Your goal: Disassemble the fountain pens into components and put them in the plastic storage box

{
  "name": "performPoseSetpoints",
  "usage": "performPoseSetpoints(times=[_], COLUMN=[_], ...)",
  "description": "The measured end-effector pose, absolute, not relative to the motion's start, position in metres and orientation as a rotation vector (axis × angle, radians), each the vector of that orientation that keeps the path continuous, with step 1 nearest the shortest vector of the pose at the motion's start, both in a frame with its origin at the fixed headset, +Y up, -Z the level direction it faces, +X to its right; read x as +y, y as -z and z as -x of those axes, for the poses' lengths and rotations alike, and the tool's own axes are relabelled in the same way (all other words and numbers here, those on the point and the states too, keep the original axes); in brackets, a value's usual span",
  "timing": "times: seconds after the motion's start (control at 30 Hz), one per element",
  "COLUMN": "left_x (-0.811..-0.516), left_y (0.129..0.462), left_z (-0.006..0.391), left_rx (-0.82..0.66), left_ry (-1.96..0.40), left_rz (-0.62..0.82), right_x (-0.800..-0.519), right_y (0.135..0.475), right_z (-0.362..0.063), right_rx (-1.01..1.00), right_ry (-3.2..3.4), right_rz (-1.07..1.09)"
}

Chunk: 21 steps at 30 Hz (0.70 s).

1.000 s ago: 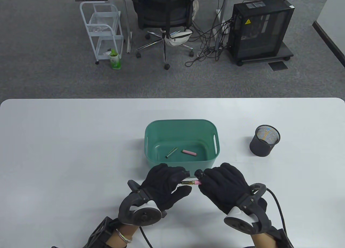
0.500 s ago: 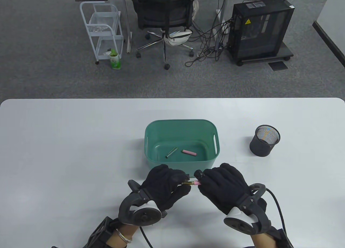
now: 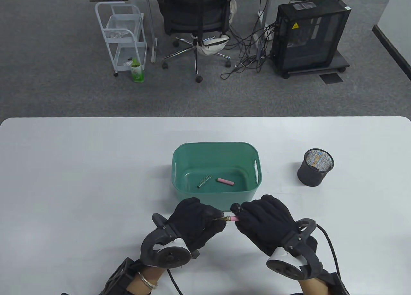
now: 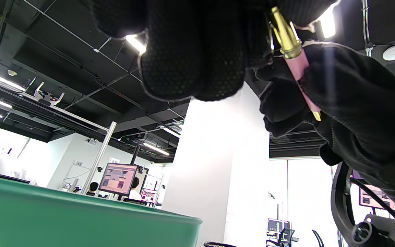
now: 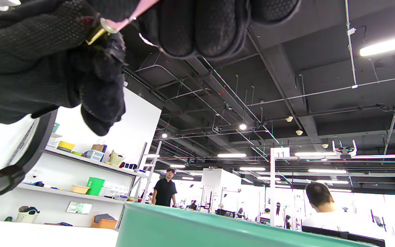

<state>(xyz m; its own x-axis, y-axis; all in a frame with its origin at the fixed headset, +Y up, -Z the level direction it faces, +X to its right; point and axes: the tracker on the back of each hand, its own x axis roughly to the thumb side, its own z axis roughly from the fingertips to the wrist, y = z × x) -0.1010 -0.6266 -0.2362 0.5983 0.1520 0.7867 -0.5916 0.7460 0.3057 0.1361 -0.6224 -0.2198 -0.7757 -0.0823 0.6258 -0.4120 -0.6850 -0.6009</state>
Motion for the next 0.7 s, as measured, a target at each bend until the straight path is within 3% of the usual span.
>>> performPoseSetpoints(times=[0.7], left_x=[-0.6273], left_y=[0.2360], left_z=[0.1007], left_rx=[-0.822], left_ry=[-0.431], left_rz=[-0.572], right_x=[-0.6223], right_y=[0.2212], right_z=[-0.1366], right_rx=[-1.137], right_ry=[-2.560], right_rz=[-0.940])
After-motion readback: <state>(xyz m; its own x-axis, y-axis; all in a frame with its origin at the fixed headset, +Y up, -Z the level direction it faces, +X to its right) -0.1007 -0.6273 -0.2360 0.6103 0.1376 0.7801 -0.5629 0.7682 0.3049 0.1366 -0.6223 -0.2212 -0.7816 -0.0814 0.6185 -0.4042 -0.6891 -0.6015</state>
